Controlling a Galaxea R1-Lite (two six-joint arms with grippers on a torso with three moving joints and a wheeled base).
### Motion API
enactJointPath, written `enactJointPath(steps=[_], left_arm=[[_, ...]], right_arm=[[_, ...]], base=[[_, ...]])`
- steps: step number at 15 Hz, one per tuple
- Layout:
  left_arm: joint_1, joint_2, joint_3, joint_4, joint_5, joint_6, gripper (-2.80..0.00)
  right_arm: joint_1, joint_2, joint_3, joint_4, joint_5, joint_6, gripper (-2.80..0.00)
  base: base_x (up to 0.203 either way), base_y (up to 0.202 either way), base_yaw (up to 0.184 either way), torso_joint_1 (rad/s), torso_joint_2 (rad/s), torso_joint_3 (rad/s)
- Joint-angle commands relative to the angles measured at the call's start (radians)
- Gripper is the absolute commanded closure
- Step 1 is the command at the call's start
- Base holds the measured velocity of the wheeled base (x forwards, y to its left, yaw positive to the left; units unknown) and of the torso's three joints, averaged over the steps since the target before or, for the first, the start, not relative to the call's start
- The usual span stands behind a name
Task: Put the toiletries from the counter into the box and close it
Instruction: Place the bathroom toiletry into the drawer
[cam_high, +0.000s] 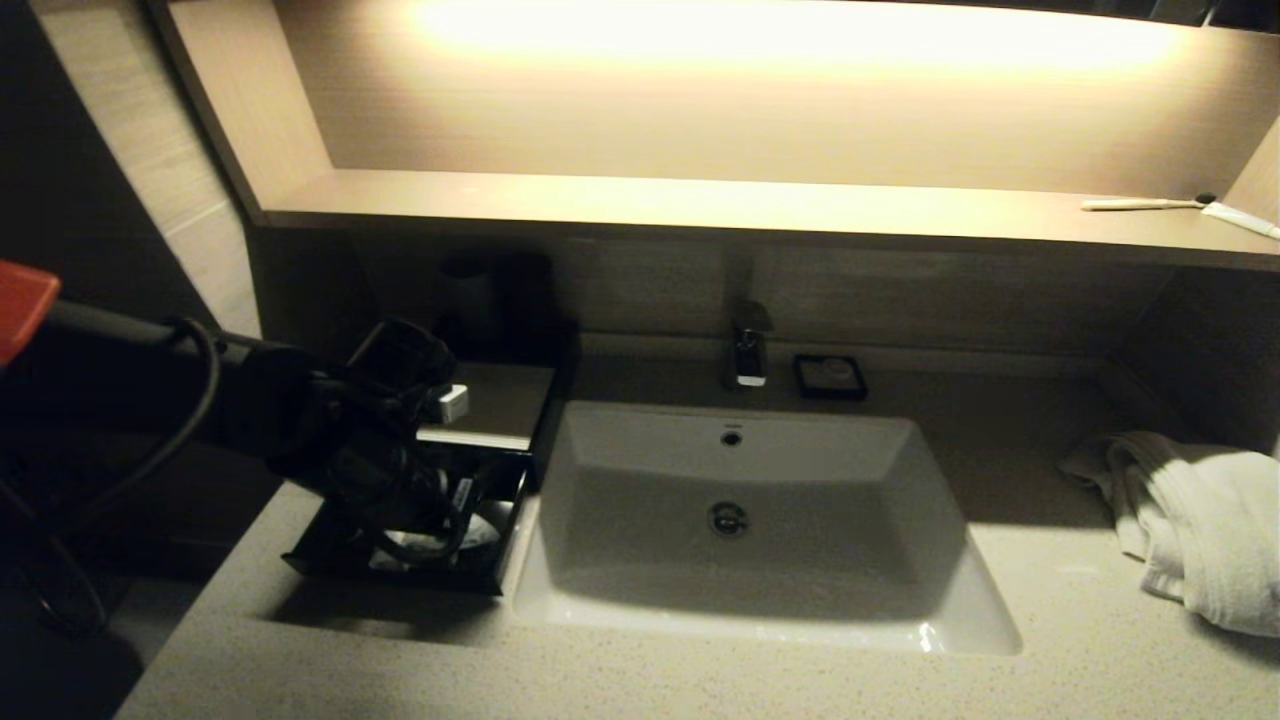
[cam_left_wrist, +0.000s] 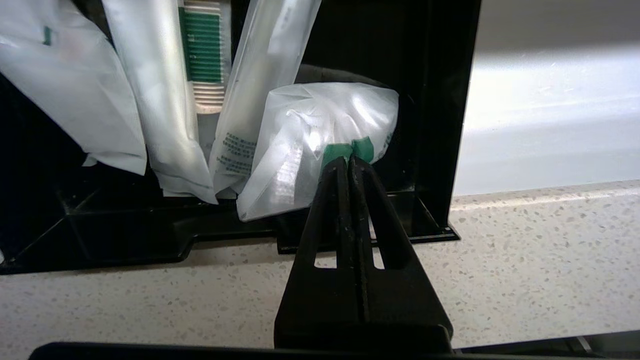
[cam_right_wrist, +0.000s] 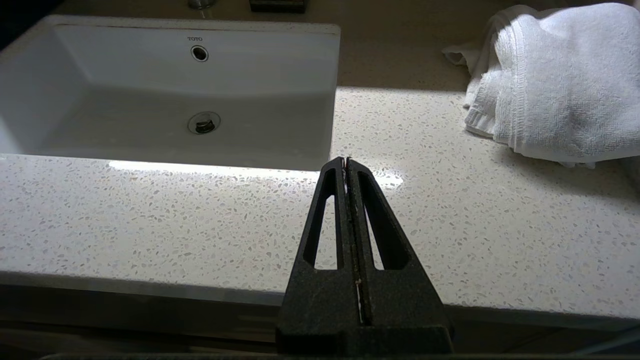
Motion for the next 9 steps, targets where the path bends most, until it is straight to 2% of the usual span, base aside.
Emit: enactJointPath(steps=[1, 9], left_arm=[[0.000, 0.011, -0.001, 0.002, 0.000, -0.001, 0.00], [0.003, 0.045, 0.001, -0.015, 0.001, -0.003, 0.00]], right_arm=[[0.000, 0.000, 0.000, 0.000, 0.000, 0.000, 0.00], [0.000, 0.000, 0.000, 0.000, 0.000, 0.000, 0.00]], base=[[0.000, 0.000, 0.000, 0.000, 0.00, 0.000], [0.000, 0.000, 0.000, 0.000, 0.00, 0.000]])
